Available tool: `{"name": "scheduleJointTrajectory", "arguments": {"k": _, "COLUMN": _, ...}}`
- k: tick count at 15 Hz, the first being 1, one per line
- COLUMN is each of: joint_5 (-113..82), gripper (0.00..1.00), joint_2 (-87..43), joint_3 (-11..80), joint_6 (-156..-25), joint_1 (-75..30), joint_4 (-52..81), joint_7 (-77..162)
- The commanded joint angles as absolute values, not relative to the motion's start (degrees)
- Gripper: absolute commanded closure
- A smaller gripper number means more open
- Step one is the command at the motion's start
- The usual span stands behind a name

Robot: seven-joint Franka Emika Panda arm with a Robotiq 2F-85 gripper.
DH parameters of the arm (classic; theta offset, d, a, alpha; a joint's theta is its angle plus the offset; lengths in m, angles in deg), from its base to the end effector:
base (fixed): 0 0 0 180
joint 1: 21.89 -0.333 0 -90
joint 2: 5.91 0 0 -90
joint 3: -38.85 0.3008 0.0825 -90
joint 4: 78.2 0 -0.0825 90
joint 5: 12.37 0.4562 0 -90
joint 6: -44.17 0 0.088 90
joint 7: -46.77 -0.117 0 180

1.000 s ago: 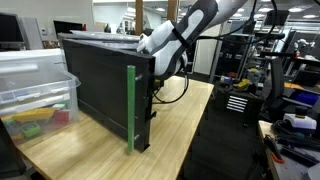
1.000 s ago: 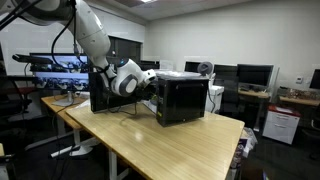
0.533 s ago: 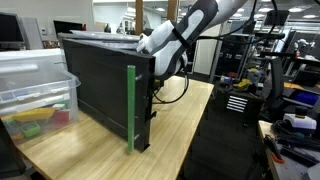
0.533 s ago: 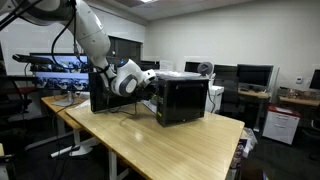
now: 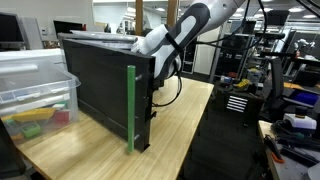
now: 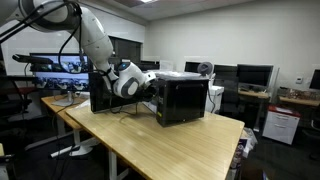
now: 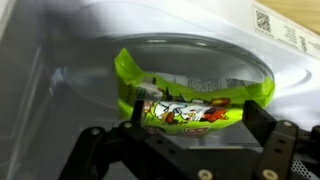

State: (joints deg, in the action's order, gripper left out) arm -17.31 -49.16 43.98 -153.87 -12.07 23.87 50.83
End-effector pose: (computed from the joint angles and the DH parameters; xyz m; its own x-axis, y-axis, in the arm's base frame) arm 0.7380 -0.0580 0.1687 0.6023 0.0400 0.7972 0.0074 -0.9990 0.0446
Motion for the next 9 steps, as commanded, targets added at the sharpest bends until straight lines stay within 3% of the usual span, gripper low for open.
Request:
{"name": "scheduleJointTrajectory", "arguments": {"k": 1, "joint_5": -18.3, "gripper": 0.00, "joint_2": -51.1, "joint_3": 47.1, "joint_6": -153.8, "joint_1": -10.1, "joint_4": 22.9, "joint_7": 50.1}}
{"name": "scheduleJointTrajectory", "arguments": {"k": 2, "joint_5": -18.4, "gripper": 0.00, "joint_2": -51.5, "joint_3": 48.0, "joint_6": -153.7, "joint_1": -9.7, "joint_4": 22.8, "joint_7": 50.1}}
{"name": "scheduleJointTrajectory", "arguments": {"k": 3, "joint_5": -18.4, "gripper": 0.25, "joint_2": -51.9, "joint_3": 48.7, "joint_6": -153.9, "joint_1": -9.3, "joint_4": 22.6, "joint_7": 50.1}}
{"name": "scheduleJointTrajectory", "arguments": {"k": 4, "joint_5": -18.6, "gripper": 0.29, "joint_2": -52.3, "joint_3": 49.6, "joint_6": -153.9, "joint_1": -8.7, "joint_4": 22.4, "joint_7": 50.3}}
{"name": "scheduleJointTrajectory", "arguments": {"k": 9, "joint_5": -19.4, "gripper": 0.66, "joint_2": -52.5, "joint_3": 54.1, "joint_6": -153.6, "joint_1": -5.2, "joint_4": 22.9, "joint_7": 50.5}}
